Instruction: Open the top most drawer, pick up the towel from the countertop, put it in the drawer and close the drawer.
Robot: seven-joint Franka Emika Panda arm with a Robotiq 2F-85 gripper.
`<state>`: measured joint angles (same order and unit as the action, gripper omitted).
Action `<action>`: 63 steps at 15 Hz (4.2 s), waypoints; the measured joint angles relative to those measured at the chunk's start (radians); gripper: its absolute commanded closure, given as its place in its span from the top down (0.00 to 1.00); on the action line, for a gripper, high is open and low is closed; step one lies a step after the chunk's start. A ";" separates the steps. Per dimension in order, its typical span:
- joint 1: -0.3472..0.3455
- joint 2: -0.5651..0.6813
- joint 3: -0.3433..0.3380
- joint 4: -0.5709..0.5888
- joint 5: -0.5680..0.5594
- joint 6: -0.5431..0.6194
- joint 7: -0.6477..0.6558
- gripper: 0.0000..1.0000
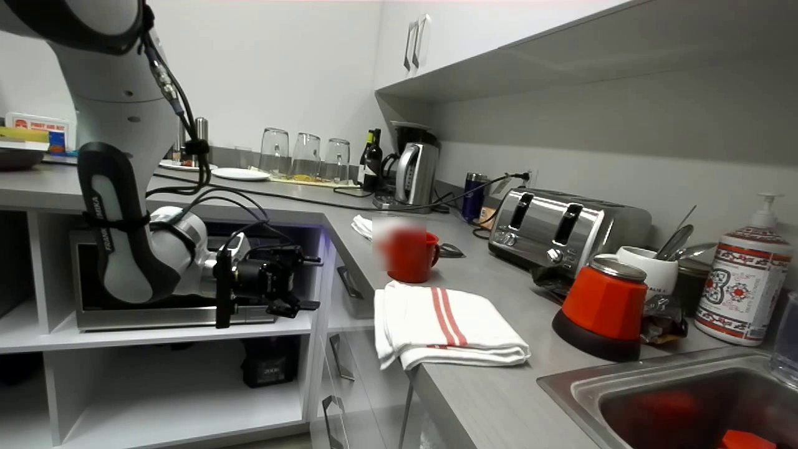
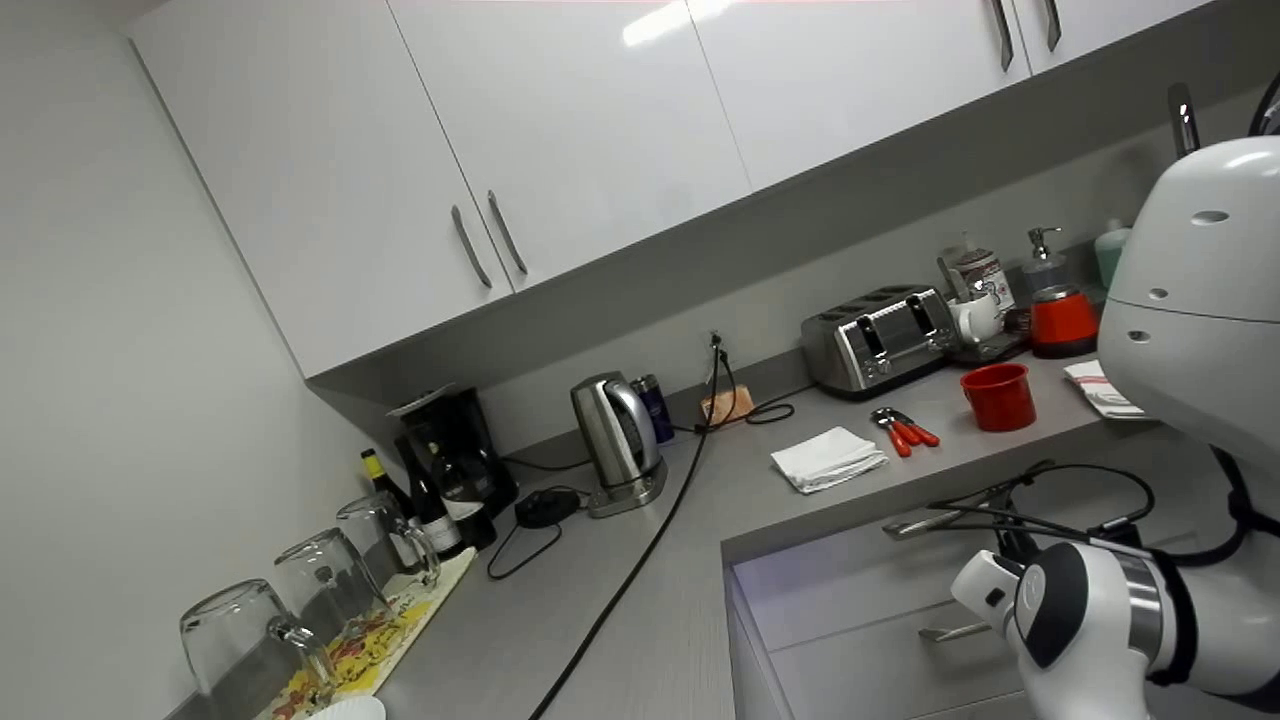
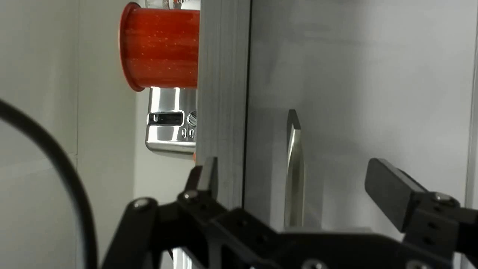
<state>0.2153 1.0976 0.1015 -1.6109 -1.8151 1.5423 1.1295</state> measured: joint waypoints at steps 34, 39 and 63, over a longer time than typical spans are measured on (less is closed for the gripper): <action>-0.019 0.266 -0.069 0.473 0.067 0.000 -0.090 0.02; -0.013 0.266 -0.077 0.462 0.055 -0.001 -0.082 0.02; 0.150 0.071 0.074 -0.084 -0.043 -0.243 0.180 0.02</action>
<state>0.3652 1.1682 0.1756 -1.6949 -1.8586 1.2989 1.3092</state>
